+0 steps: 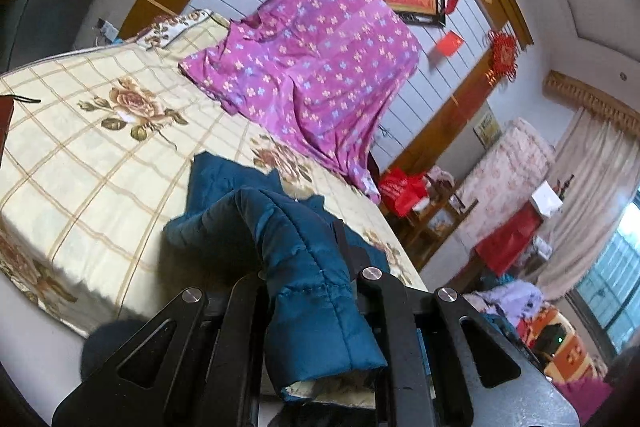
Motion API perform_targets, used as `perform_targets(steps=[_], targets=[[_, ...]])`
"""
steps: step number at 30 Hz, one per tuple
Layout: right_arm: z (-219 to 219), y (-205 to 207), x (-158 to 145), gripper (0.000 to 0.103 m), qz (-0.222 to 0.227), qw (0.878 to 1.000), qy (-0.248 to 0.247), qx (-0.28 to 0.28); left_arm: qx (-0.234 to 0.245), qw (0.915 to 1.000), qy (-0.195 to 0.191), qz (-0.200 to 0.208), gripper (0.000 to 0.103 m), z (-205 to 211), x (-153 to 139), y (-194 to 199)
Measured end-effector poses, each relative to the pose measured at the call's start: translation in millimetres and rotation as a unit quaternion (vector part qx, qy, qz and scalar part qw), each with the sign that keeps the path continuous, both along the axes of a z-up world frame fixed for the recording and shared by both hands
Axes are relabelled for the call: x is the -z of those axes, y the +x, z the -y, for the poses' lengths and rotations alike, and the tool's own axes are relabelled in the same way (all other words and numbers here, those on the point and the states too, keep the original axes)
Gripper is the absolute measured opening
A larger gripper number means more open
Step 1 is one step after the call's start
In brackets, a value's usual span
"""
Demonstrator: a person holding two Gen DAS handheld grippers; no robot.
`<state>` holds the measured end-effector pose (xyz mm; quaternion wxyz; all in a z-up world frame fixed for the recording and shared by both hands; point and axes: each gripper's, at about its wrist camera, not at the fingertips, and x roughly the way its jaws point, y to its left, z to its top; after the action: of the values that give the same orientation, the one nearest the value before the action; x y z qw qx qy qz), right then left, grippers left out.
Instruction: Fold large clothes
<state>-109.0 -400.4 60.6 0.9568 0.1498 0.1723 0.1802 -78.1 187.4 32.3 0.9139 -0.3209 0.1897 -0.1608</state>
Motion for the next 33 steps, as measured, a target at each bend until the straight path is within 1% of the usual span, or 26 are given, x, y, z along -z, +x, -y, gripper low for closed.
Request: perform_targets(steps=[2,6,10,12,16,19,22,26,29,33], targets=[[0,9,-1,0.013,0.001,1.0,0.004,0.006,-0.006,1.0,0.001,-0.001,0.009,2,0,10],[-3,27,2,0.013,-0.002,1.0,0.009,0.021,-0.016,0.9997,0.018,-0.005,0.009,6,3,33],[-10,49,7,0.012,0.0,0.999,-0.001,0.043,-0.034,0.9972,0.065,-0.011,0.01,14,9,60],[-14,66,11,0.013,-0.002,0.998,-0.008,0.055,-0.045,0.9942,0.096,-0.019,0.01,19,15,79],[-19,101,19,0.013,-0.008,0.998,-0.02,0.067,-0.058,0.9875,0.144,-0.028,0.01,26,24,112],[-24,126,21,0.013,-0.002,0.997,-0.034,0.075,-0.059,0.9836,0.166,-0.039,0.01,30,25,139],[-26,152,22,0.013,-0.01,0.996,-0.043,0.083,-0.066,0.9806,0.177,-0.052,0.01,31,25,162],[-32,179,24,0.012,-0.019,0.993,-0.06,0.099,-0.084,0.9719,0.21,-0.065,0.01,42,29,185],[-40,198,24,0.012,-0.032,0.989,-0.088,0.114,-0.093,0.9685,0.221,-0.066,0.01,46,31,196],[-43,217,17,0.012,-0.026,0.988,-0.094,0.124,-0.106,0.9715,0.203,-0.062,0.01,41,26,213]])
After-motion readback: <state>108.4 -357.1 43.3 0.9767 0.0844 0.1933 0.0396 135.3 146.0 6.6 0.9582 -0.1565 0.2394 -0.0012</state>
